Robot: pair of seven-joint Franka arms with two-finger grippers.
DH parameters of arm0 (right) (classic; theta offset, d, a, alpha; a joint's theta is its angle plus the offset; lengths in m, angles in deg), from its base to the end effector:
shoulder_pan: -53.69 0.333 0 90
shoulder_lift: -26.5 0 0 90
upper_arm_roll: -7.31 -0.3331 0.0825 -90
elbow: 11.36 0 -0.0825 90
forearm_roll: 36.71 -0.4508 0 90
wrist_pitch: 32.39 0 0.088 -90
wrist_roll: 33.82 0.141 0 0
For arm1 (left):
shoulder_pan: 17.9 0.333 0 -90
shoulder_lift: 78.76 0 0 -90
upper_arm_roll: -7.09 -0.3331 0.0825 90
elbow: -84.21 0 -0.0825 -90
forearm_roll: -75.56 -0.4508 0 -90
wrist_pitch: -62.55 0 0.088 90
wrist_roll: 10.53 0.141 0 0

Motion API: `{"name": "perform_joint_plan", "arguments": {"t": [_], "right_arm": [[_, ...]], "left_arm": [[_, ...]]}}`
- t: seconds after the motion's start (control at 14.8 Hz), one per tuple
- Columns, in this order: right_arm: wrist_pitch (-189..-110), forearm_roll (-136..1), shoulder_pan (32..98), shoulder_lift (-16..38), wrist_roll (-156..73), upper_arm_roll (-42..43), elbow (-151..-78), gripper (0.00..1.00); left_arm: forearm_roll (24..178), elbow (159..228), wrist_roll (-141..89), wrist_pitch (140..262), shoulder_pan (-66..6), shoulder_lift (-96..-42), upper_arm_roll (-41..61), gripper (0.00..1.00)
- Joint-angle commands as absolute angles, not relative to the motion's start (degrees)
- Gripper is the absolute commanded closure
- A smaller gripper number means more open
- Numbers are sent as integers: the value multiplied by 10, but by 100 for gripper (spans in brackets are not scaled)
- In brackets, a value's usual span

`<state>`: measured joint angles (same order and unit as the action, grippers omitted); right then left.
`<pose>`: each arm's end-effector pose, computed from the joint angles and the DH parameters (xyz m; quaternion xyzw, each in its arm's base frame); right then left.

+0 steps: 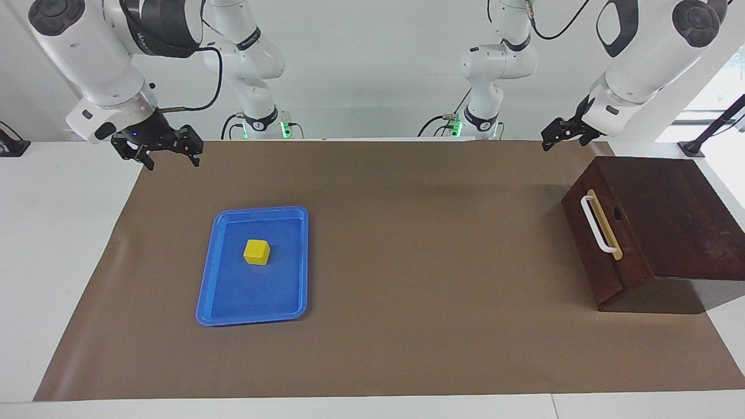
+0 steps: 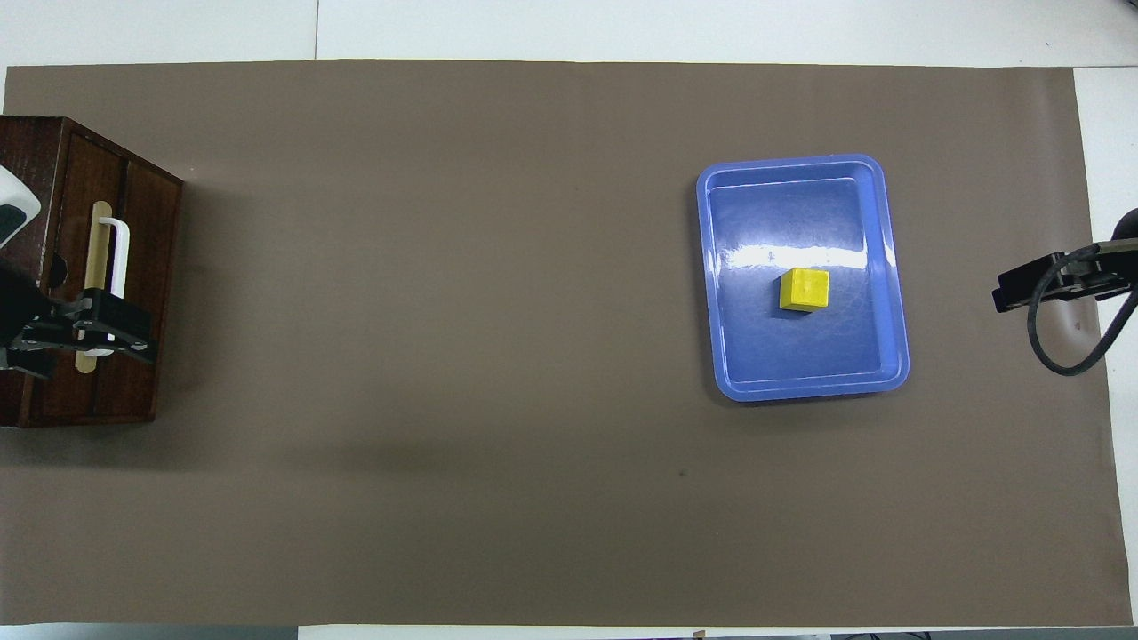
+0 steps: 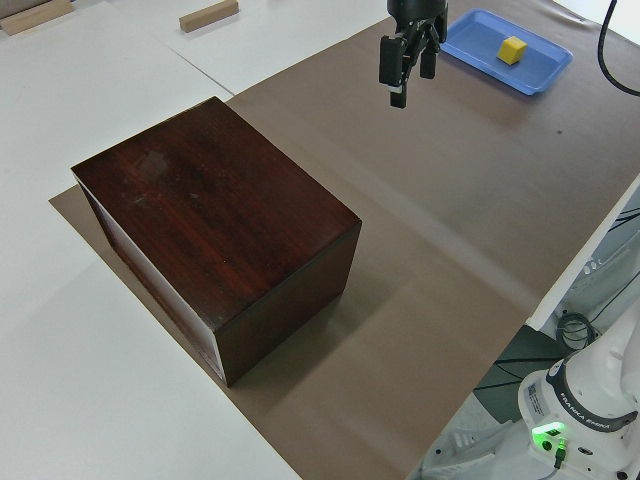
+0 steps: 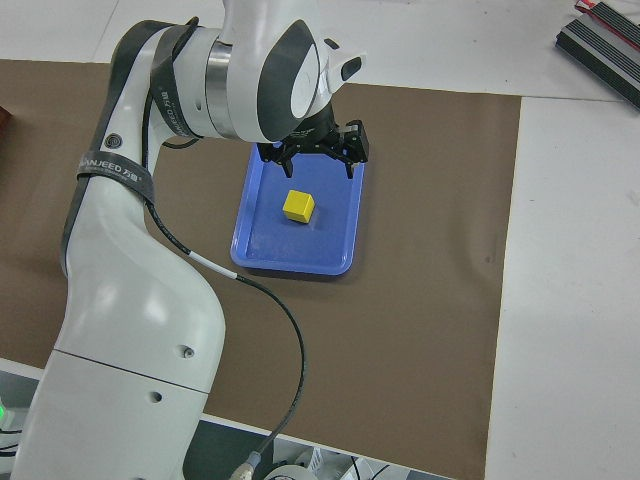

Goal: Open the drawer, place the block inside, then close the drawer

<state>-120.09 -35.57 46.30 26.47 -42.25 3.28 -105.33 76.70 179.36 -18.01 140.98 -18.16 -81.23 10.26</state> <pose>0.6089 -0.0386 0.5671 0.9975 0.0443 -0.0557 0.0042 0.5716 -0.0379 0.5723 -0.9916 -0.0345 0.1243 0.0031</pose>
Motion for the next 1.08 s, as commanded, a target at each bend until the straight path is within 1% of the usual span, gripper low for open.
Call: {"name": "perform_joint_plan", "arguments": {"t": [0.0, 0.88, 1.02], "right_arm": [[-1205, -351, 454, 267, -413, 24, -1053, 0], [-1205, -357, 454, 270, -400, 24, -1061, 0], [-1222, -357, 456, 275, -378, 24, -1074, 0]], "left_arm": [[772, 1797, -179, 1402, -174, -822, 107, 0], [771, 1797, -179, 1402, -174, -822, 107, 0], [771, 1797, -179, 1402, -174, -822, 107, 0]]}}
